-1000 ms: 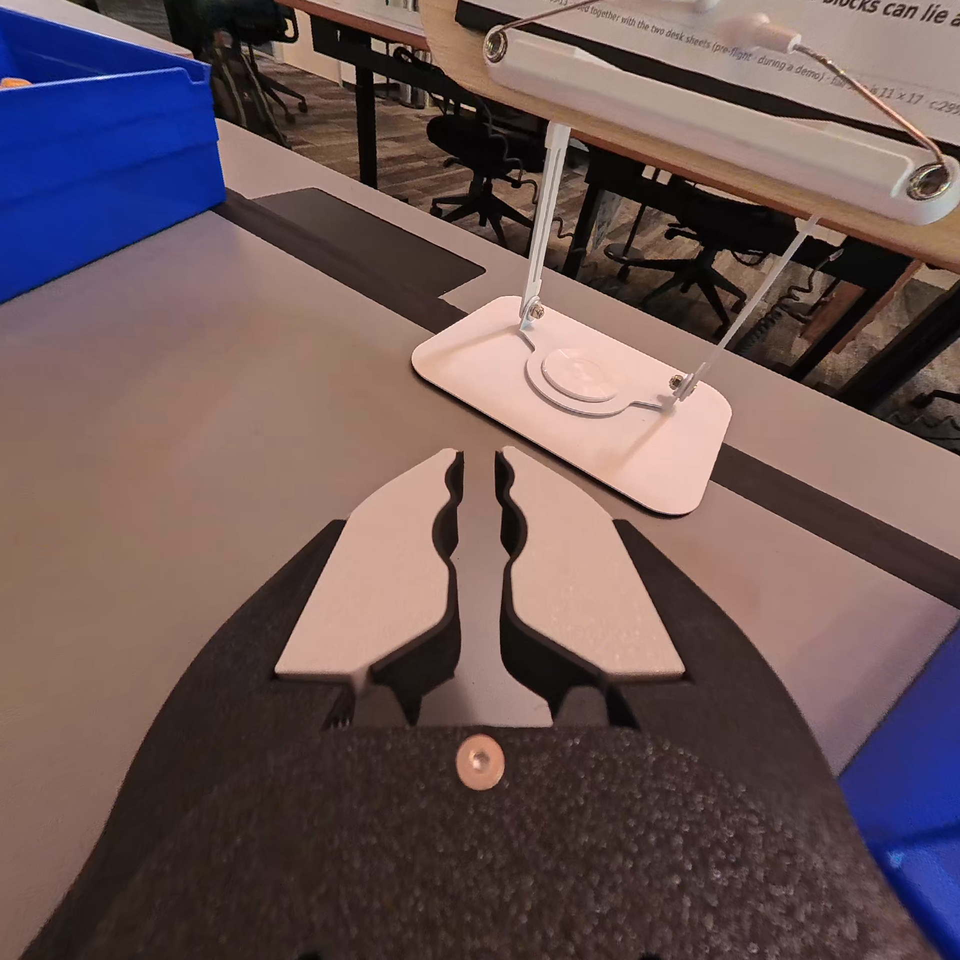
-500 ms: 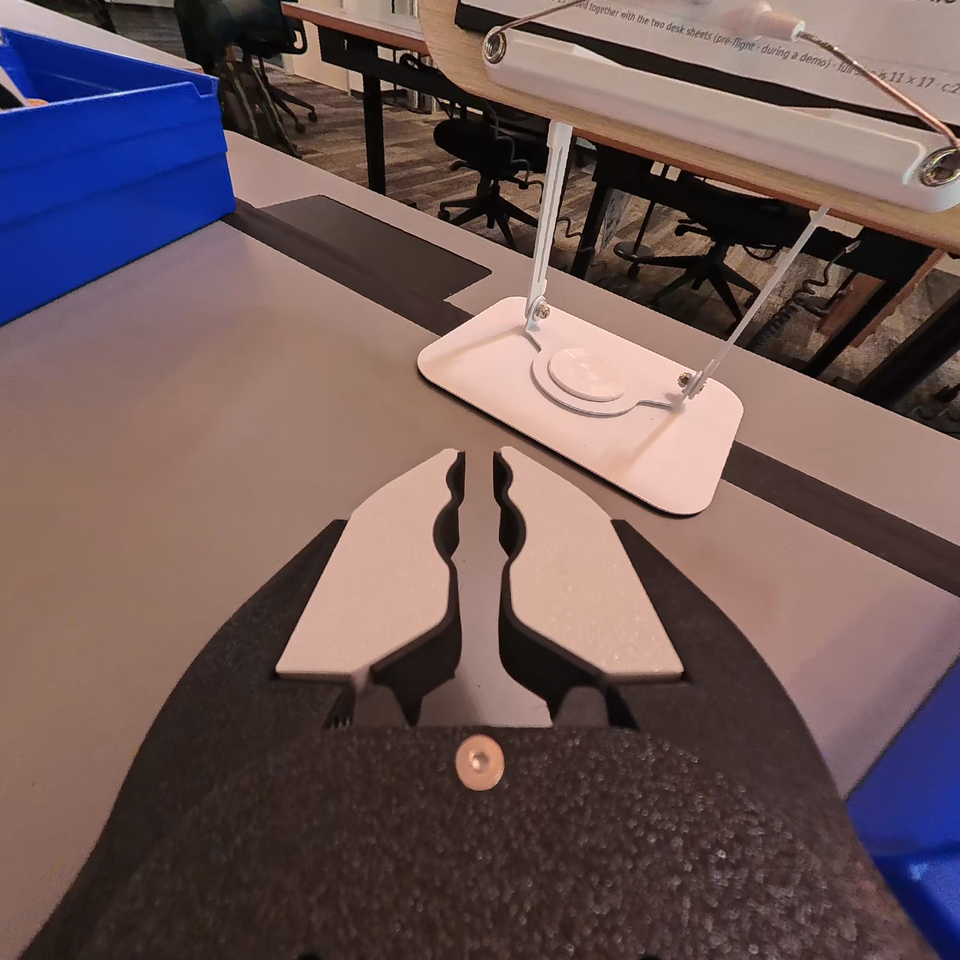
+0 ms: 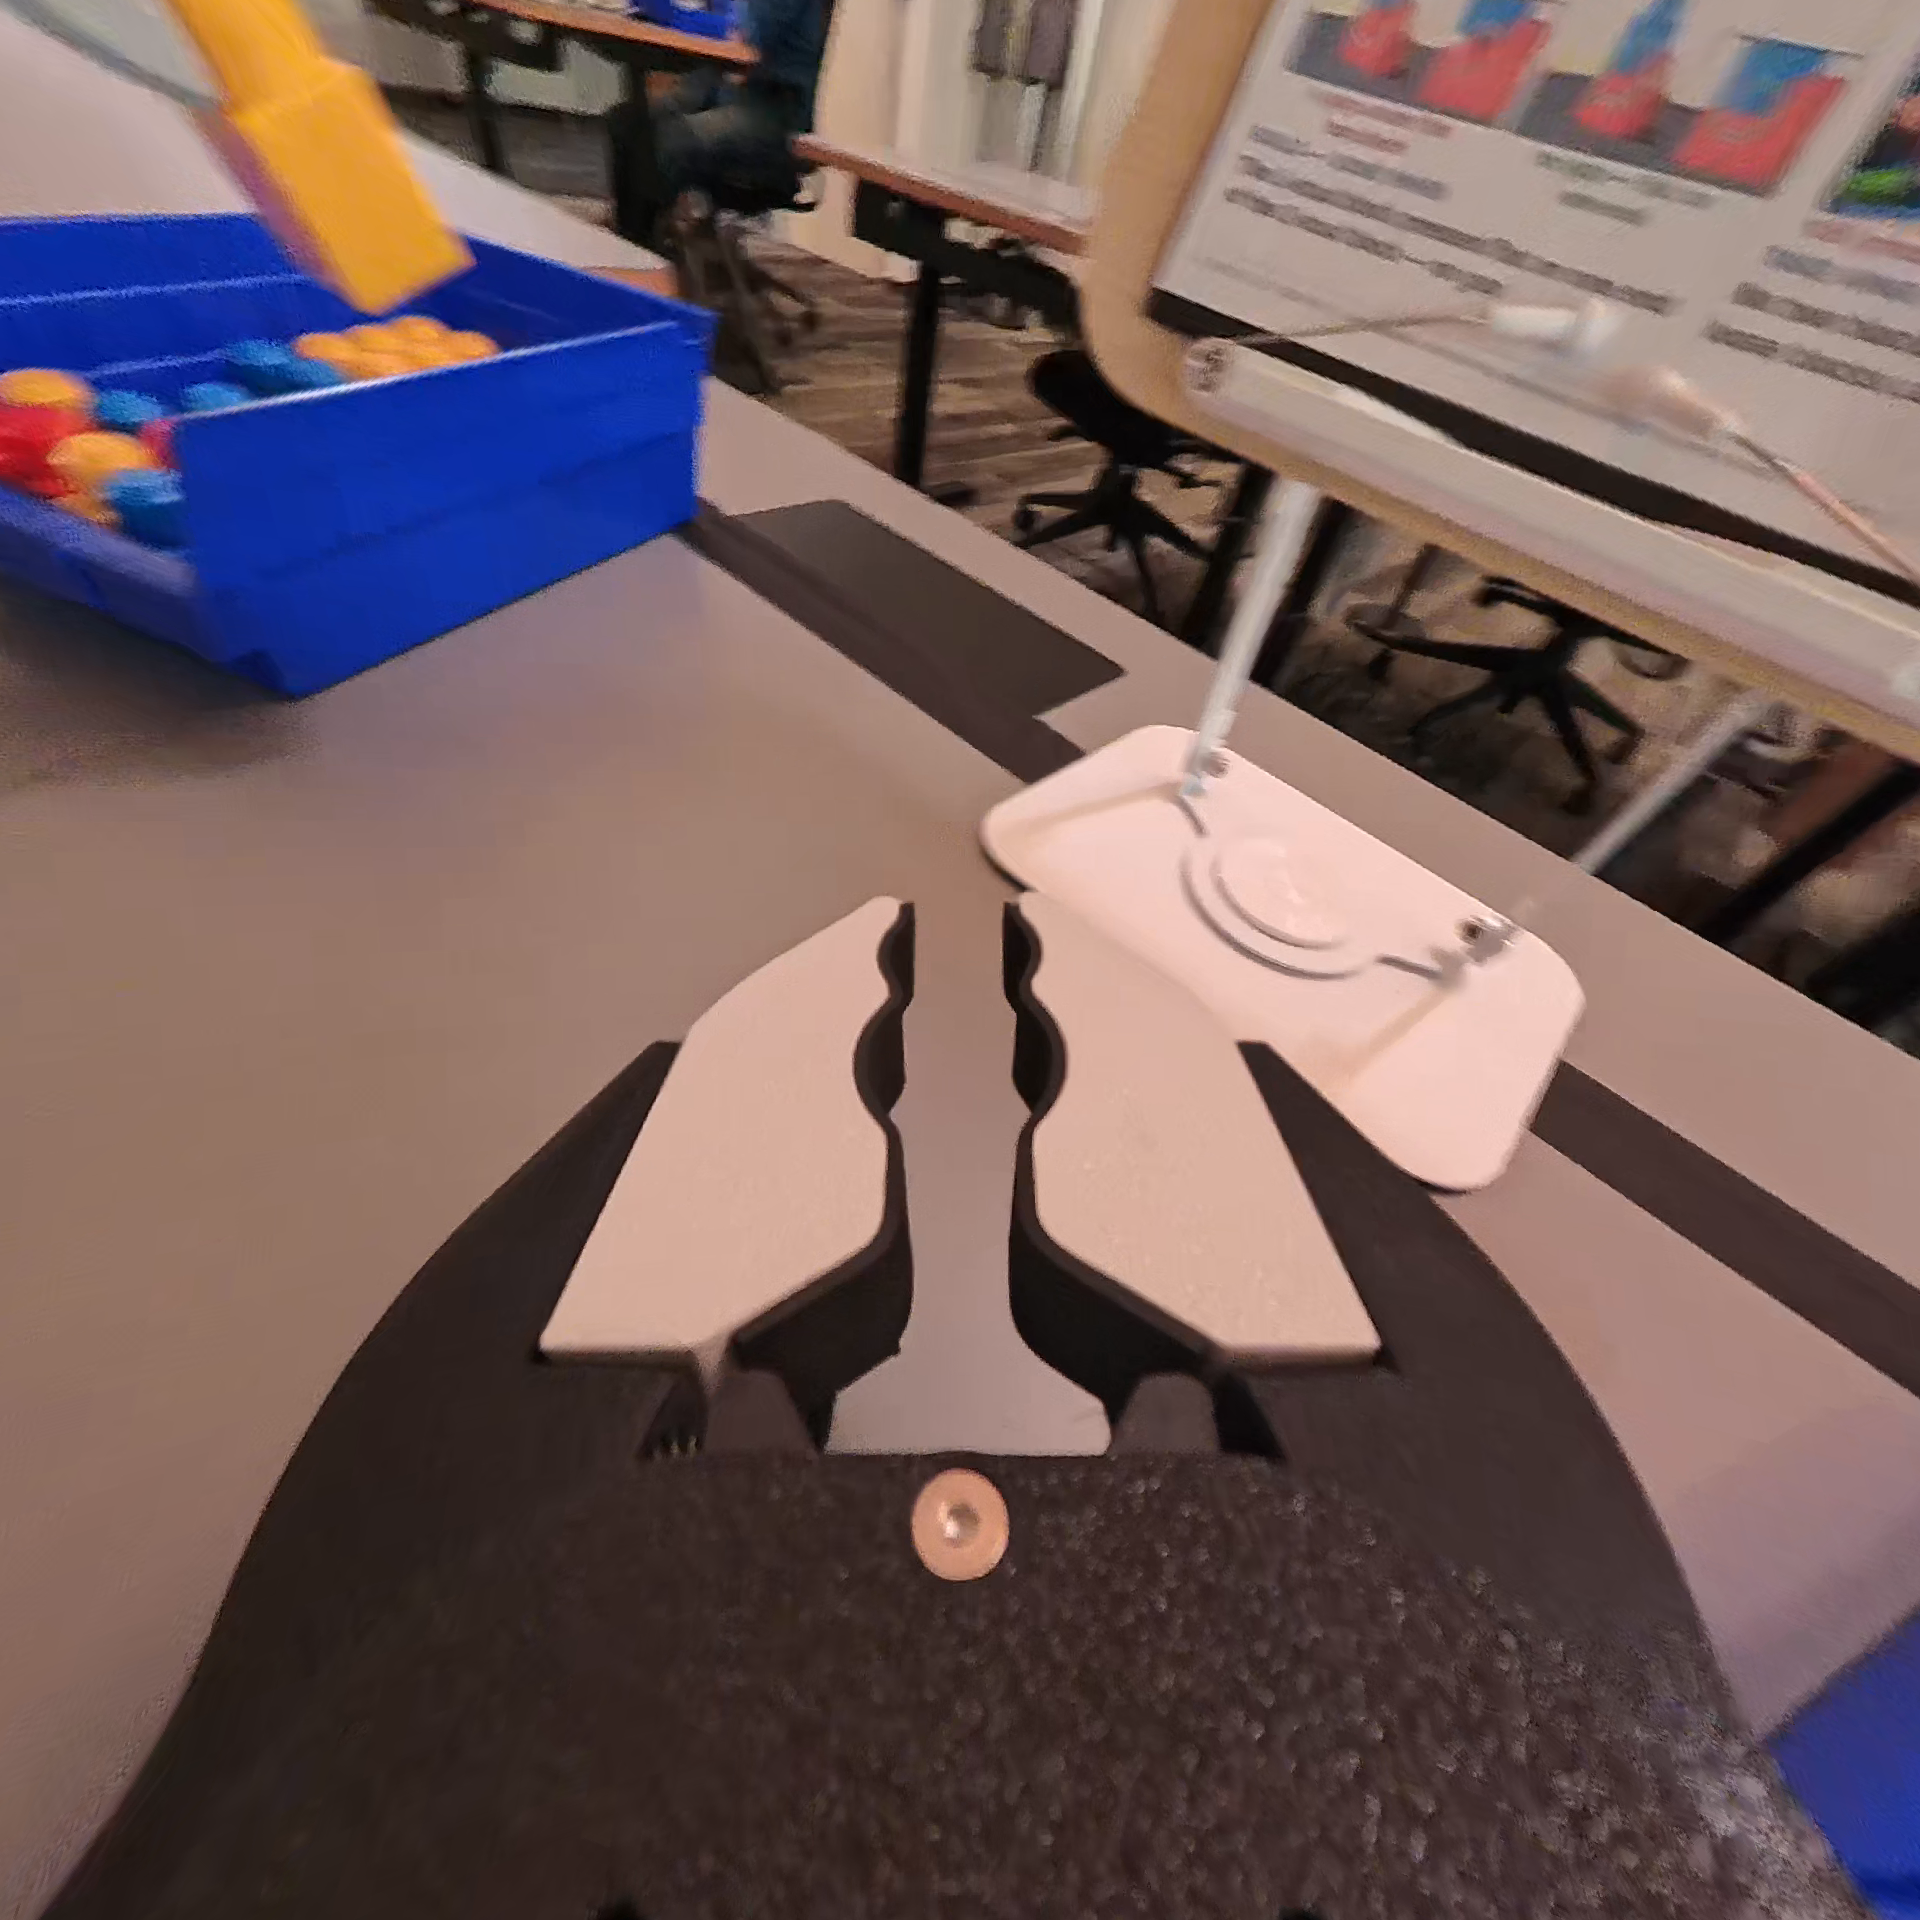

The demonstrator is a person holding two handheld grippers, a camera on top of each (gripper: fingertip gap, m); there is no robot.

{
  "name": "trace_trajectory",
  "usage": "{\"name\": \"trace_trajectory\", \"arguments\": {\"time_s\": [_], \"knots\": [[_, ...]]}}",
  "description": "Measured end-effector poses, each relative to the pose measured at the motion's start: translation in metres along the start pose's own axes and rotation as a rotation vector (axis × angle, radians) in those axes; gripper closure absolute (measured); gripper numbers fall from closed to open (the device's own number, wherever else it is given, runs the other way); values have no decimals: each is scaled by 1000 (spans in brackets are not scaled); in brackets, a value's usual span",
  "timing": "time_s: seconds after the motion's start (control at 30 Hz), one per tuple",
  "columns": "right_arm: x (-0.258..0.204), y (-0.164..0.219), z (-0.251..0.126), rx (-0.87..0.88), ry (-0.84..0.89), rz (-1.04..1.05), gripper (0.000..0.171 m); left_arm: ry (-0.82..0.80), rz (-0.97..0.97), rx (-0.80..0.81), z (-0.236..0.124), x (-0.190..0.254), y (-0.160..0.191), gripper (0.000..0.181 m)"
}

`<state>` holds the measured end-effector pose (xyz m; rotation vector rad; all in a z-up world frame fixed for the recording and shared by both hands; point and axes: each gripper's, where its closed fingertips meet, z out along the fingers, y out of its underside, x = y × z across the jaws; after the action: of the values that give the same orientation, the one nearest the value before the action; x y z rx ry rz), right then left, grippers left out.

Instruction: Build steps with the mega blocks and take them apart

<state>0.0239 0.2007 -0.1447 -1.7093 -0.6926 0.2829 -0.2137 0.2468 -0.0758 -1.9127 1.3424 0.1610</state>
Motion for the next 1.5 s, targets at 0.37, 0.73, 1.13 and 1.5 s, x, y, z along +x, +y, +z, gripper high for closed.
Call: {"name": "trace_trajectory", "arguments": {"time_s": [0.37,0.73,1.13,1.5], "knots": [[-74,6,-7,-152,-262,-291,110,296,97,202,27,181,-96,153],[-67,35,-18,-144,-458,-233,135,417,-117,462,32,197,-108,138],[-80,-1,-53,111,-748,22,135,715,-277,768,23,213,-110,127],[-92,21,-55,-43,-776,-91,135,754,-164,742,24,234,-102,143]]}}
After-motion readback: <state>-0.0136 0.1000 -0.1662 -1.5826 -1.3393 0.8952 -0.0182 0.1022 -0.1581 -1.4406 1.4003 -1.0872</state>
